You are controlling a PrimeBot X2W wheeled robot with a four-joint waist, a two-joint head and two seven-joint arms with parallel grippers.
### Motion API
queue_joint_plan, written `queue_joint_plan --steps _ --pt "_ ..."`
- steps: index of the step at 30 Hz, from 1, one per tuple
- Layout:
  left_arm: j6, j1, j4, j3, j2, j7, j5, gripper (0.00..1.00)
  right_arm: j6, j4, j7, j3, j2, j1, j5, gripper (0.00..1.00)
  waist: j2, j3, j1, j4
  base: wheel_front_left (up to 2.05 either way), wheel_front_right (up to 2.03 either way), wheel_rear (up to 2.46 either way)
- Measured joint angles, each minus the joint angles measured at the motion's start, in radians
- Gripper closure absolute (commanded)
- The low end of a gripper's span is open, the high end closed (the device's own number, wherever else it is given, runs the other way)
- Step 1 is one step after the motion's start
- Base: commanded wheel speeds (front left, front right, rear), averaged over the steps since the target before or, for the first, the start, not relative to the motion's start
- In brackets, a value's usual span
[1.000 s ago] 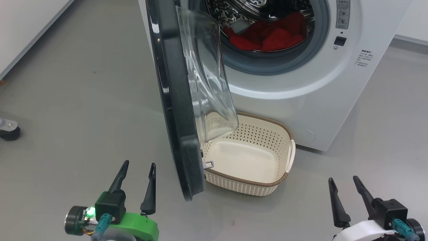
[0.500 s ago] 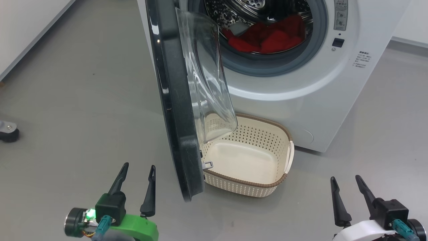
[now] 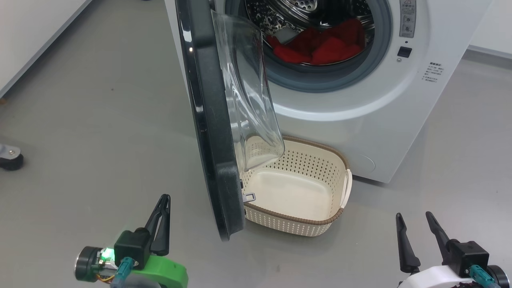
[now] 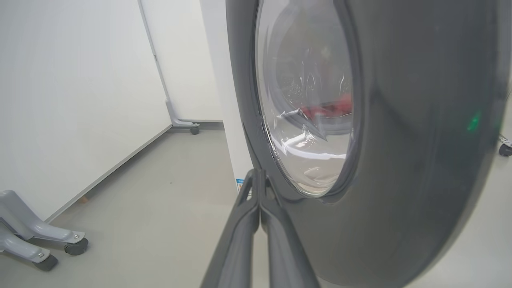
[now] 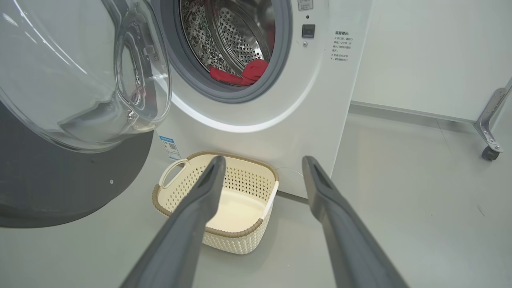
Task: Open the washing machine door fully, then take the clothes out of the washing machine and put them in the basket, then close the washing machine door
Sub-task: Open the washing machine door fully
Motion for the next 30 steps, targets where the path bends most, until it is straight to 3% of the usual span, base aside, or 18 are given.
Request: queue_joint_plan --steps 12,21,26,30 --pt "0.001 -0.053 -0.098 0.035 0.013 0.0 0.012 1.0 0.001 0.0 0.0 -0.015 0.009 0.0 -0.009 0.0 0.0 0.0 0.0 0.006 0.0 0.0 0.0" --pt "0.002 -0.143 -0.249 0.063 0.023 -0.004 0.029 1.0 0.005 0.001 0.0 -0.021 0.02 0.0 -0.013 0.0 0.0 -0.003 0.0 0.009 0.0 0.0 0.0" --pt "-0.001 -0.19 -0.341 0.031 0.02 -0.005 0.04 1.0 0.011 0.003 0.0 -0.027 0.022 0.001 -0.016 0.0 0.0 -0.003 0.0 0.009 0.0 0.0 0.0" --pt "-0.029 -0.199 -0.39 -0.021 0.014 -0.005 0.04 1.0 0.011 0.005 0.0 -0.029 0.029 0.001 -0.017 0.0 0.0 -0.002 0.0 0.007 0.0 0.0 0.0"
